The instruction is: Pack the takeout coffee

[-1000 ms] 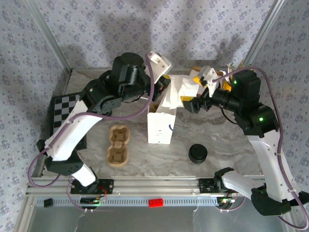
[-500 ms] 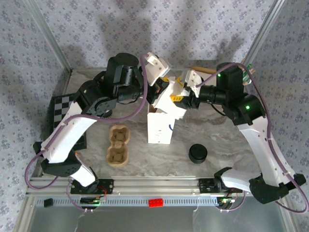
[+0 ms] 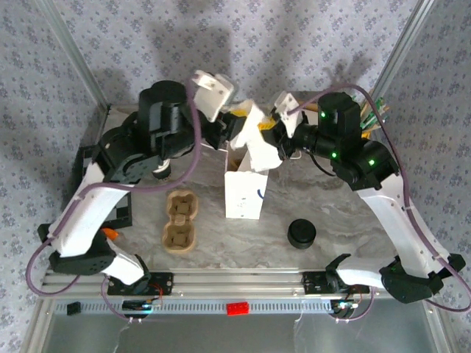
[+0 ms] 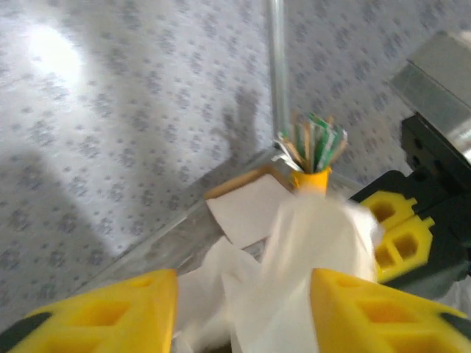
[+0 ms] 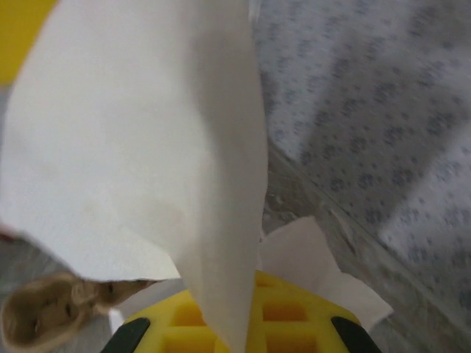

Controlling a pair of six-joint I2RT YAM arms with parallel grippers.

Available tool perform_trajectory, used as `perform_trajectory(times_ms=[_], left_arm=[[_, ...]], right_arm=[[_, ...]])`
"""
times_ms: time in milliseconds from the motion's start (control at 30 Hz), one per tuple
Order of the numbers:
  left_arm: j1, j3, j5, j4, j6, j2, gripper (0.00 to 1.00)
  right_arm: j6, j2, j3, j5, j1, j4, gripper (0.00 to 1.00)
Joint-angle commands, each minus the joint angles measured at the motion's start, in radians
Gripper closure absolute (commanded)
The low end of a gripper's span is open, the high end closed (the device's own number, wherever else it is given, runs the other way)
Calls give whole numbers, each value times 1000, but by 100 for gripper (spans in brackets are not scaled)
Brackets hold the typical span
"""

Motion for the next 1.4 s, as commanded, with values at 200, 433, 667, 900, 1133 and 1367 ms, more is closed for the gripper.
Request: perform_trajectory(times_ms=[200, 433, 667, 900, 1133, 1367], left_arm=[[36, -339, -292, 193, -170, -249, 38], [51, -502, -253, 216, -280, -308, 37], [73, -566, -213, 232, -320, -327, 36], [96, -602, -186, 241, -352, -334, 36], [115, -615, -172, 244, -362, -344, 34], [133, -618, -162, 252, -362, -349, 34]], right_arm=[[473, 99, 101, 302, 18, 115, 100], [542, 204, 160, 459, 90, 68, 100], [562, 173, 6, 589, 137, 108, 100], [565, 160, -161, 655, 179, 178, 100], [481, 123, -185, 702, 263, 193, 54], [472, 219, 18, 666, 212, -63, 38]])
